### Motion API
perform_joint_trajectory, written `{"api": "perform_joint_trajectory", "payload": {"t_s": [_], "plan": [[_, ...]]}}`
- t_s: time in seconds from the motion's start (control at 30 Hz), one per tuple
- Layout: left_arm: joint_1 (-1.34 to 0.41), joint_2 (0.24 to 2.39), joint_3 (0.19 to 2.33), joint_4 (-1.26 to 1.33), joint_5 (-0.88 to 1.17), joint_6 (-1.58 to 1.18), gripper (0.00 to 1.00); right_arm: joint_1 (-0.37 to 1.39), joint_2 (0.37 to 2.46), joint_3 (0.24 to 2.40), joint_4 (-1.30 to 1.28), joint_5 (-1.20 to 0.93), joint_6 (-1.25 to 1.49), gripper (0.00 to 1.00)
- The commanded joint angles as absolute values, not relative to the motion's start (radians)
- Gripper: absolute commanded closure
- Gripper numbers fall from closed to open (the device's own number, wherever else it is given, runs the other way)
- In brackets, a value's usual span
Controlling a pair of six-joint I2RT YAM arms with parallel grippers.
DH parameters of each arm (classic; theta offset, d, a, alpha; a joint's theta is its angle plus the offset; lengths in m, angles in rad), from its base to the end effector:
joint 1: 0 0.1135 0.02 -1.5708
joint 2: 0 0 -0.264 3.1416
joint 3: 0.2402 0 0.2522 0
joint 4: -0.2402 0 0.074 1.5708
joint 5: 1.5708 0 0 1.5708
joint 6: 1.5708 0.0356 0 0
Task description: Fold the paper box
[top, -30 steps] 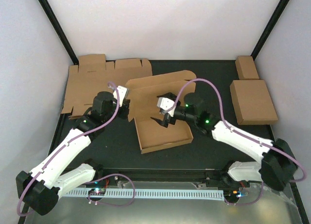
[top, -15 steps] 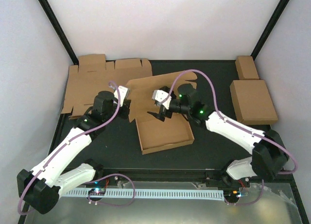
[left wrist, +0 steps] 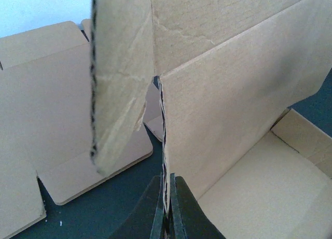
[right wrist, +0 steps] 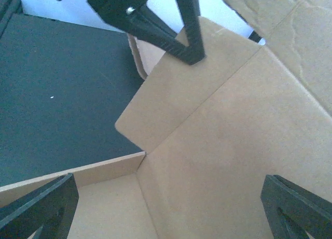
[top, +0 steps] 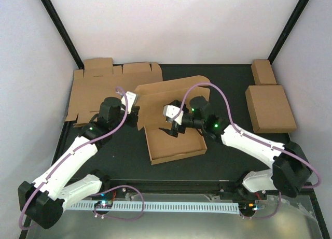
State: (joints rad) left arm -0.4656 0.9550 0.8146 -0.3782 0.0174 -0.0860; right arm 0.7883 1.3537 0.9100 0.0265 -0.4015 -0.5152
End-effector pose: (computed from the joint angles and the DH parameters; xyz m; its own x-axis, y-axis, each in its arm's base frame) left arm 0.1906 -0.0965 0.2998 -0.4810 0.1456 -0.8646 0.4227 0.9025 -0.0832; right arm 0.2071 0.2280 0.2771 0.1971 -0.4450 -0.8736 -0.9280 0.2027 -0.3126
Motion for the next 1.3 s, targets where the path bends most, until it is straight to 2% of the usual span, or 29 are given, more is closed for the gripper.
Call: {"api": "perform_joint_trajectory", "payload": {"t_s": [0.0,0.17,0.33,0.6,0.87,0.93,1.03,1.27], "plan": [[-0.460,0.958,0.828,-0.398,0.063,-0.050,0.98,0.801,1.271,0.832,0.120,-0.366,-0.461,0.00],[-0.460,0.959,0.835,-0.419,0.065,-0.043,0.98,0.772,1.194,0.781,0.126,-0.366,-0.361,0.00],[-0.459,0.957,0.827,-0.412,0.087,-0.048,0.98,0.772,1.163,0.749,0.120,-0.377,-0.380,0.00],[-0.460,0.951,0.830,-0.413,0.111,-0.052,0.99,0.796,1.334,0.944,0.002,-0.391,-0.524,0.00],[-0.460,0.927,0.816,-0.418,0.096,-0.049,0.99,0.817,1.380,0.924,-0.004,-0.373,-0.525,0.00],[-0.460,0.933,0.819,-0.419,0.098,-0.047,0.98,0.816,1.334,0.925,0.009,-0.351,-0.491,0.00],[-0.460,0.936,0.826,-0.424,0.097,-0.042,0.98,0.808,1.193,0.798,0.201,-0.330,-0.431,0.00],[-0.460,0.931,0.829,-0.422,0.103,-0.040,0.98,0.686,1.079,0.753,0.160,-0.367,-0.306,0.00]]}}
